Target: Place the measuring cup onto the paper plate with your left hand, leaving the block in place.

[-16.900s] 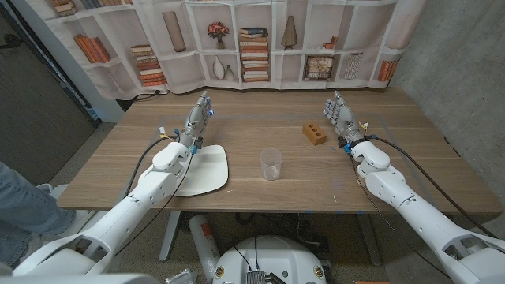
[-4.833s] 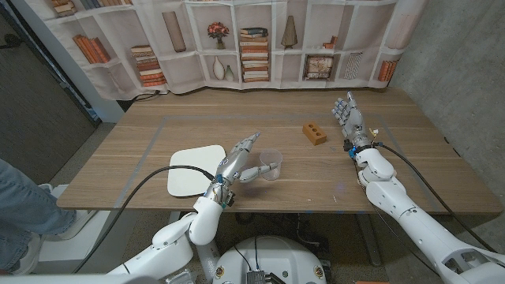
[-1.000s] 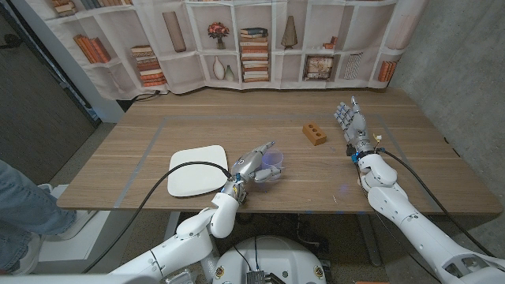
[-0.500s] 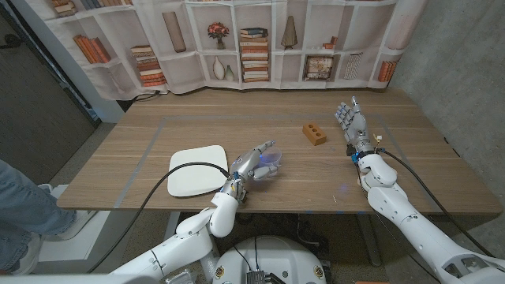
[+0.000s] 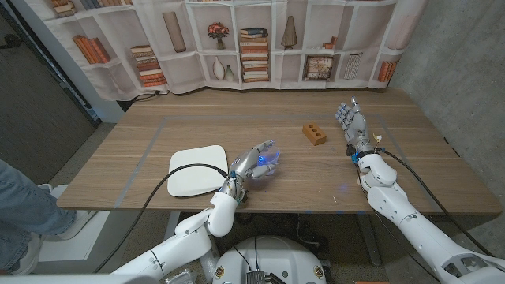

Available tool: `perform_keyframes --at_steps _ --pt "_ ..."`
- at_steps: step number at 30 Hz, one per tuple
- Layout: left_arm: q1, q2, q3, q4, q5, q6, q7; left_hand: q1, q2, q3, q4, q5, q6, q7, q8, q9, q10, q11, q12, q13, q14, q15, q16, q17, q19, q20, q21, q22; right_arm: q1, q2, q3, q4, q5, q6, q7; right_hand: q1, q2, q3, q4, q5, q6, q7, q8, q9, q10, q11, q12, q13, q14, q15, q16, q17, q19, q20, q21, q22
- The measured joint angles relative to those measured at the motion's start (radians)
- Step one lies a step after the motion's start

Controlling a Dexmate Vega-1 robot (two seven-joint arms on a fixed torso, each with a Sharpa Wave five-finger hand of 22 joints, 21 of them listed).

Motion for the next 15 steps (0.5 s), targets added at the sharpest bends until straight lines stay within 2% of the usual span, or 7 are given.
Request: perform_keyframes --at_steps 5,13,15 --pt "0.001 -0.006 -0.005 0.01 -0.016 -0.019 0.001 0.001 -0.001 0.013 0.0 -0.007 0.037 -0.003 0.011 0.0 0.023 -0.005 0.005 0.006 0.024 0.0 0.008 0.01 0.028 -0.028 0.012 0.001 0.0 -0.001 0.0 0.0 0.0 -0.002 0.0 0.0 0.0 0.0 0.0 0.0 0.002 -0.002 0.0 0.0 0.005 0.005 0.0 0.0 0.001 -0.001 0.0 0.0 0.0 0.0 0.0 0.0" --pt "0.002 -0.015 -0.015 0.024 -0.05 -0.056 0.001 0.008 -0.008 0.015 -0.002 -0.014 0.046 -0.005 0.014 0.0 0.025 -0.004 0.001 0.014 0.035 -0.001 0.008 0.025 0.027 -0.027 0.012 0.002 -0.002 -0.004 0.0 -0.004 0.0 -0.006 -0.001 0.005 0.005 0.0 0.0 0.0 0.005 -0.005 0.0 0.0 0.011 0.0 0.0 0.0 0.006 -0.006 0.0 0.0 0.0 0.0 0.0 0.0" --pt "0.002 -0.017 -0.018 0.028 -0.058 -0.063 -0.001 0.011 -0.011 0.011 0.002 -0.021 0.044 -0.004 0.01 0.0 0.013 -0.004 -0.004 0.016 0.027 -0.001 0.008 0.028 0.016 -0.016 0.012 0.002 -0.003 -0.004 0.001 -0.005 0.0 -0.007 -0.002 0.005 0.005 0.0 0.0 0.0 0.005 -0.005 0.0 0.0 0.011 0.0 0.0 0.0 0.006 -0.006 0.0 0.0 0.0 0.0 0.0 0.0"
